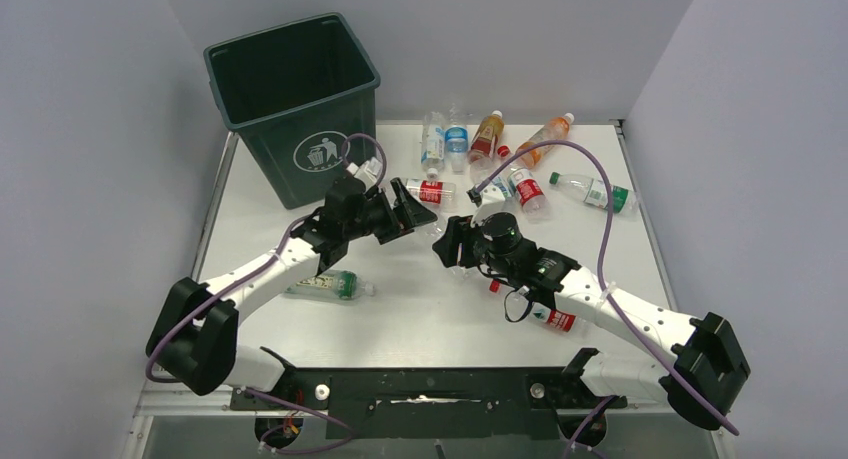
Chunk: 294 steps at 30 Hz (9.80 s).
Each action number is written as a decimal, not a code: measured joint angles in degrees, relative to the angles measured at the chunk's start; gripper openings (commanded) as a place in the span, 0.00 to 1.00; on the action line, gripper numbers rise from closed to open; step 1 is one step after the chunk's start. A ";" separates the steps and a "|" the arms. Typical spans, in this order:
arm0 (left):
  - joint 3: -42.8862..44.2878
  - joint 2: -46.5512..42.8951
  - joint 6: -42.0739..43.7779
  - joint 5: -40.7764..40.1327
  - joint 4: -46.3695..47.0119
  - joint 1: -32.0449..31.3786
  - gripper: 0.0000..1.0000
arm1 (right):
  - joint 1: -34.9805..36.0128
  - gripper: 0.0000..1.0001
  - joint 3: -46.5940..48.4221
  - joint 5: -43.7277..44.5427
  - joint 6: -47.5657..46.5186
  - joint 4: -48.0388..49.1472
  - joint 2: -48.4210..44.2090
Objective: Put the plastic bottles in the bin
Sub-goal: Place the plastic bottle in the trash bin, then pick up the plastic bottle at the center of the board, then place the plastic bottle in the trash bin.
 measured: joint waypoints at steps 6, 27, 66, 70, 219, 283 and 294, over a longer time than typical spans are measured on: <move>0.04 1.25 -0.59 -0.68 1.46 -1.20 0.85 | -0.11 0.42 0.00 -0.20 -0.04 0.09 0.00; 2.29 5.38 -1.16 -2.80 2.38 -4.63 0.67 | 0.22 0.42 -1.33 -1.46 0.20 2.62 0.00; 11.47 6.34 9.01 -10.32 -9.25 -3.78 0.47 | 0.39 0.98 -1.90 0.68 0.81 0.46 -8.22; 13.57 6.01 10.80 -10.51 -11.61 -1.16 0.47 | 0.52 0.98 -1.90 2.12 0.81 -1.33 -10.21; 29.07 -9.84 20.37 2.67 -30.34 44.26 0.88 | 14.25 0.61 24.39 -16.59 -24.92 5.51 44.87; 24.26 -4.00 19.06 -0.31 -28.22 20.31 0.88 | 8.74 0.04 5.70 7.98 -19.12 -5.99 5.95; 14.21 -3.85 10.73 5.05 -20.09 18.21 0.88 | 8.74 0.04 5.81 11.85 -19.54 -6.34 3.10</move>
